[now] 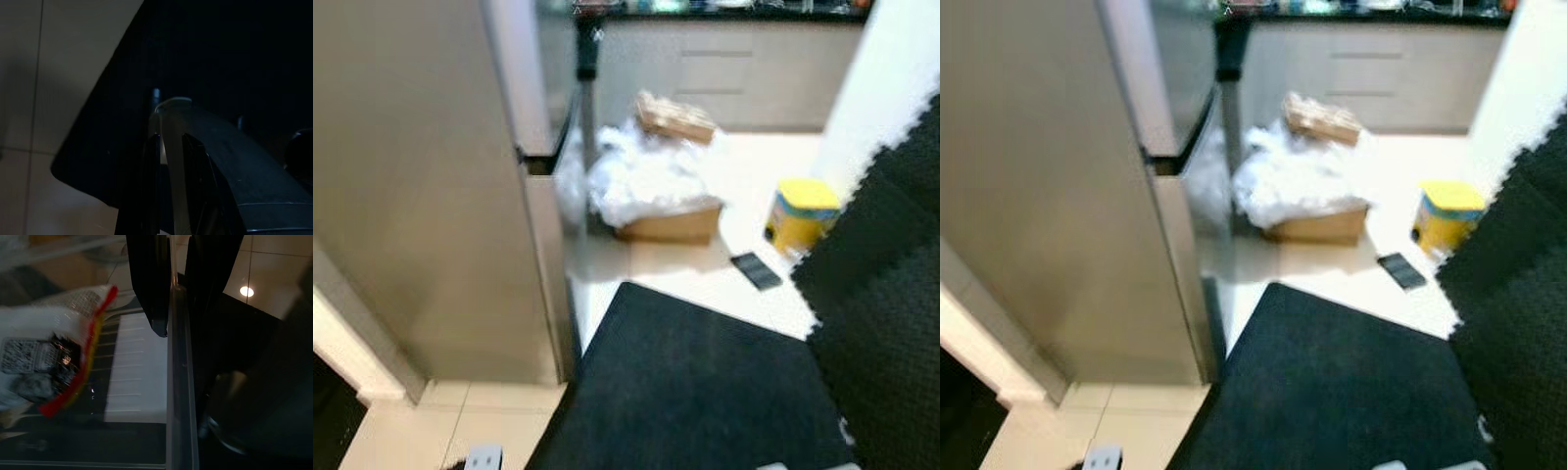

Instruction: Restocking fridge

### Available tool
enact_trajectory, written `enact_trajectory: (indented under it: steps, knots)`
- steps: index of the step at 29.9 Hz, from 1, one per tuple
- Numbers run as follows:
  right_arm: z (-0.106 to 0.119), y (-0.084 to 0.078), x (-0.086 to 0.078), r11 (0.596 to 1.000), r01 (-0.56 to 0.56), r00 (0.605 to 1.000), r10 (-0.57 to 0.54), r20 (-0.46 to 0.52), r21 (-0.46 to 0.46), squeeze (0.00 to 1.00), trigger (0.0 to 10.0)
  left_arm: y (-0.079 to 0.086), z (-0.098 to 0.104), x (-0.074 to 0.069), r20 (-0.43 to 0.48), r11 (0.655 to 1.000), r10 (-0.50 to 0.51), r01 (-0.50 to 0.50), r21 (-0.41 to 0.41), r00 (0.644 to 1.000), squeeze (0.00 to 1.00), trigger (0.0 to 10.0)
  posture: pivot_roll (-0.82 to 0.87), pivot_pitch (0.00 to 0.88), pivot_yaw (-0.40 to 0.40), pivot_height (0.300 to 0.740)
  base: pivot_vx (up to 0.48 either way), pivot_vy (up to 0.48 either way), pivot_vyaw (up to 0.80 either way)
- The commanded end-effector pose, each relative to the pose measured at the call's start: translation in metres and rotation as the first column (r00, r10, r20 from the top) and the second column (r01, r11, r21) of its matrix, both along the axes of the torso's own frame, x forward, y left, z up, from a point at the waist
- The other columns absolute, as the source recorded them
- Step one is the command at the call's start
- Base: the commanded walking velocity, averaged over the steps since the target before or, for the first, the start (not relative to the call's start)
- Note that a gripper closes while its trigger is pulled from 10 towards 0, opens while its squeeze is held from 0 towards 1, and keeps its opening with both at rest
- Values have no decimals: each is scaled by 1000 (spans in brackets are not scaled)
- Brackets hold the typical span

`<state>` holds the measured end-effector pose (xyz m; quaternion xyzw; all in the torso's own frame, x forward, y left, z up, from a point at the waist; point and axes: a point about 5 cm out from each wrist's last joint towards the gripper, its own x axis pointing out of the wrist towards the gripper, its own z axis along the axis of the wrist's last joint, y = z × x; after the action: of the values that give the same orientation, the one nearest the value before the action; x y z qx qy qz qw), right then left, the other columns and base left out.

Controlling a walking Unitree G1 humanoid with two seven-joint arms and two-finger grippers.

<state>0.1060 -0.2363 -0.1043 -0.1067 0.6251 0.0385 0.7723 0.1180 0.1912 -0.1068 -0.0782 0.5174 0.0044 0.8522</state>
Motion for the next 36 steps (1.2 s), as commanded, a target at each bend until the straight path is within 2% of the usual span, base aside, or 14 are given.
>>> enact_trajectory:
  steps: [1,17,19,21,36]
  knots:
    - [0,-1,0,1000,14,1000,-14,7,4,0,10000,-2,-4,-11,-44,1000,5,-6,-10,999,0,10000,-38,0,-30,740,0,0,788]
    - [0,-1,0,1000,-2,1000,2,1,1,0,10000,-4,-3,-10,-33,999,28,-29,-26,999,0,10000,-40,0,-31,740,0,0,789]
    - [1,-4,1,1000,-11,1000,11,4,-29,0,10000,-4,-3,-9,-30,999,32,-33,-29,999,0,10000,-40,0,-31,740,0,0,672]
    - [1,-6,1,999,-10,1000,10,8,-52,0,10000,-5,-3,-8,-27,999,34,-35,-33,999,0,10000,-40,0,-32,740,0,0,0]
    - [1,-6,-1,998,-17,1000,17,-3,-61,0,10000,-7,-3,-9,-32,999,-22,21,-26,999,0,10000,-37,0,-32,740,0,0,0]
